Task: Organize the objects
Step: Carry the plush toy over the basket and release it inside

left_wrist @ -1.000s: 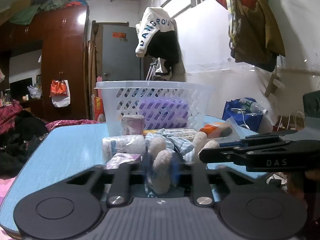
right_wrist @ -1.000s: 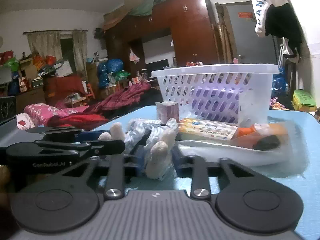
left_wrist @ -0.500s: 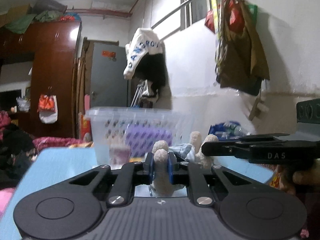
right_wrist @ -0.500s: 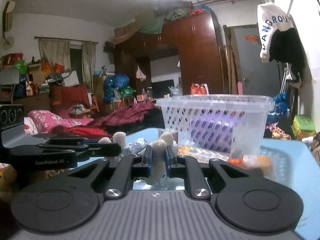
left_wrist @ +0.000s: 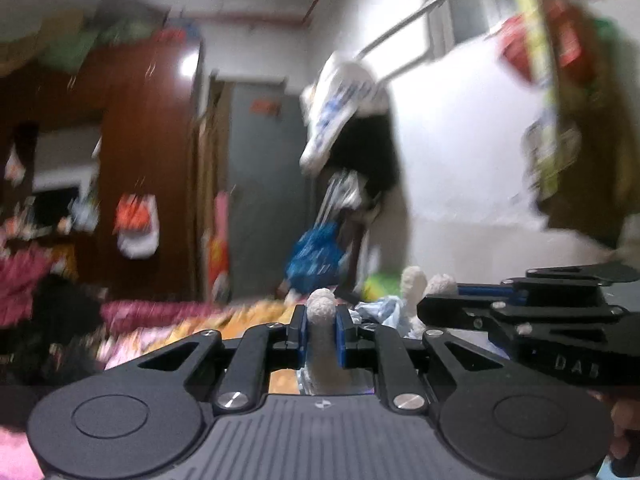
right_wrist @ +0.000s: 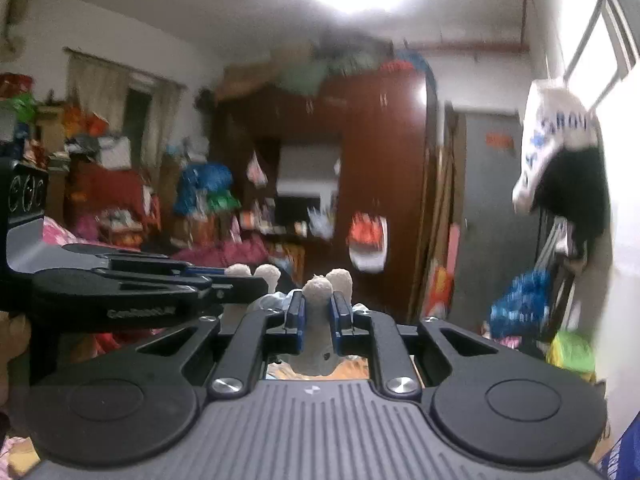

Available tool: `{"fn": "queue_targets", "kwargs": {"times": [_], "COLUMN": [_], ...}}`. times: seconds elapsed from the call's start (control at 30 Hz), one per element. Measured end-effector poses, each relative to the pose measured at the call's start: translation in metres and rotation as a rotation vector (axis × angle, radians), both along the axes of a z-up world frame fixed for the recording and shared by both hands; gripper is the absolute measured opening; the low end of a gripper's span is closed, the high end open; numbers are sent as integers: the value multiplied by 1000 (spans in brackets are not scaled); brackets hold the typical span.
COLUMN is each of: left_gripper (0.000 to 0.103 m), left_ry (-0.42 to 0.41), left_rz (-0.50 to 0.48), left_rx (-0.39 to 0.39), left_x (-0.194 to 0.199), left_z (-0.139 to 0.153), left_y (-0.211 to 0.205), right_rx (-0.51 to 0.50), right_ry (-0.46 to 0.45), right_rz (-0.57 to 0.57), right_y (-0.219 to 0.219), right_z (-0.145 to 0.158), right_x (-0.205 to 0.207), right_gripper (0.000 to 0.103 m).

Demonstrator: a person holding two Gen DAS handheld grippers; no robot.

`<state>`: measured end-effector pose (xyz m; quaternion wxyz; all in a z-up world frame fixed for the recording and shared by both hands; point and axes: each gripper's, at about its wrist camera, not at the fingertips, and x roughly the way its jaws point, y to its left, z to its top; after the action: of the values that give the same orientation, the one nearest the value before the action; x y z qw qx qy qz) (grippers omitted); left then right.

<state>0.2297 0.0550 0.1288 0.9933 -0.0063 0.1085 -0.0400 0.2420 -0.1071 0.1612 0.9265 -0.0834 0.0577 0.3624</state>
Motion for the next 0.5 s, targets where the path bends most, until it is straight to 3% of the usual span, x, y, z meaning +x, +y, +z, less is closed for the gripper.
{"fn": "queue_targets", "kwargs": {"times": [0.1, 0.2, 0.27, 0.3, 0.37, 0.43, 0.47, 0.5], "left_gripper": [17, 19, 32, 44, 54, 72, 76, 83], "left_ry": [74, 91, 104, 101, 53, 4, -15, -27], "left_rz": [21, 37, 58, 69, 89, 79, 63, 53], "left_rx": [35, 50, 86, 108, 135, 132, 132, 134], "left_x": [30, 39, 42, 39, 20, -11, -31, -49], "left_z": [-16, -26, -30, -31, -25, -15, -13, -15], "left_y": [-1, 0, -3, -4, -4, -3, -2, -3], "right_rx": [-73, -104, -104, -109, -108, -47, -11, 31], "right_ry": [83, 156, 193, 208, 207, 170, 149, 131], "right_rz": [-44, -51, -36, -44, -67, -108, -114, -102], "right_y": [22, 32, 34, 34, 28, 8, -4, -17], "right_z": [-23, -46, -53, -55, -53, -45, -42, -41], "right_x": [39, 59, 64, 66, 60, 39, 26, 10], "right_gripper": [14, 15, 16, 23, 44, 91, 102, 103]}}
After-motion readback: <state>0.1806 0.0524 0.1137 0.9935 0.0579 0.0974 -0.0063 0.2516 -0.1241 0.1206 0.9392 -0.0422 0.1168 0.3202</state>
